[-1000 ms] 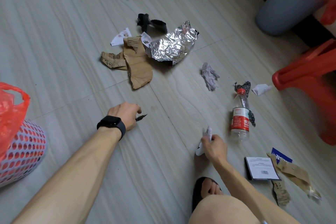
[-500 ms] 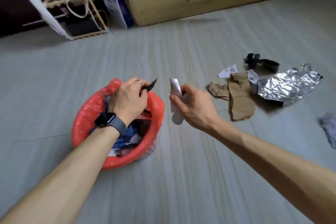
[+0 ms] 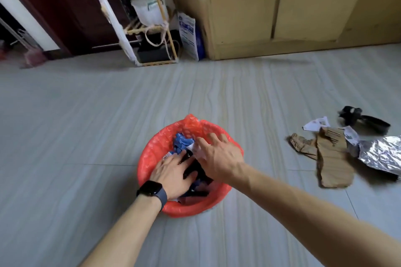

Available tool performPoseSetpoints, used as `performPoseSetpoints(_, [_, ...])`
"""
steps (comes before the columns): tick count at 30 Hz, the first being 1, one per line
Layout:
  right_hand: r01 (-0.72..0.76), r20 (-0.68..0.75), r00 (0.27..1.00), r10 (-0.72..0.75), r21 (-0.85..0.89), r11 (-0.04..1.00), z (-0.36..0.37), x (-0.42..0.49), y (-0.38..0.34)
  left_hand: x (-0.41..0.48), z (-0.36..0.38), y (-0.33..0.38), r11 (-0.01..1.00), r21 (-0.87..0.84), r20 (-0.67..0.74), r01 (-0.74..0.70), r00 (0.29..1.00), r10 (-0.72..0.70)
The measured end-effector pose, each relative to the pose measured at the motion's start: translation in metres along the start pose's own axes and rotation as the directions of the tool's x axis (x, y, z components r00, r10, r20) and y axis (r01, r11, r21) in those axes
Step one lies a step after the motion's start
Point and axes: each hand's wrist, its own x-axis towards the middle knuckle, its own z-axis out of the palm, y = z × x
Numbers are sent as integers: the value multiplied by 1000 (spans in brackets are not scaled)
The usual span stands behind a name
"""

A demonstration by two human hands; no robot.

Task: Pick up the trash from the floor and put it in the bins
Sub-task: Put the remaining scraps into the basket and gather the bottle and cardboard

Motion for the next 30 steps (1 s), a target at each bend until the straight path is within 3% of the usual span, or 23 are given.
performPoseSetpoints(3, [115,34,993,-112,-107,988,1,-9,4,-6,19,5,998,61,64,10,998,-14])
performPoseSetpoints(5, [187,145,976,-162,-182,965,7,-11,6,-3,24,6,999,2,116,39,993,-39])
performPoseSetpoints(8, [214,360,927,-108,-269,939,12,-5,6,3,23,9,996,-52,226,74,972,-61])
performPoseSetpoints(10, [217,400,913,-84,-301,928,13,-1,4,5,24,9,988,-99,275,115,958,-83])
performPoseSetpoints(16, [210,373,926,-68,-357,910,29,3,-4,-2,16,11,894,-357,145,271,961,-233])
performPoseSetpoints(21, [197,347,934,-86,-300,933,36,4,-5,-6,13,13,878,-450,31,163,985,-167])
performPoseSetpoints(25, [189,213,966,-145,-204,961,28,2,9,2,15,17,984,-111,63,140,989,-134])
performPoseSetpoints(30, [212,57,977,-206,-124,969,18,-8,13,5,20,25,989,-16,51,148,988,-147])
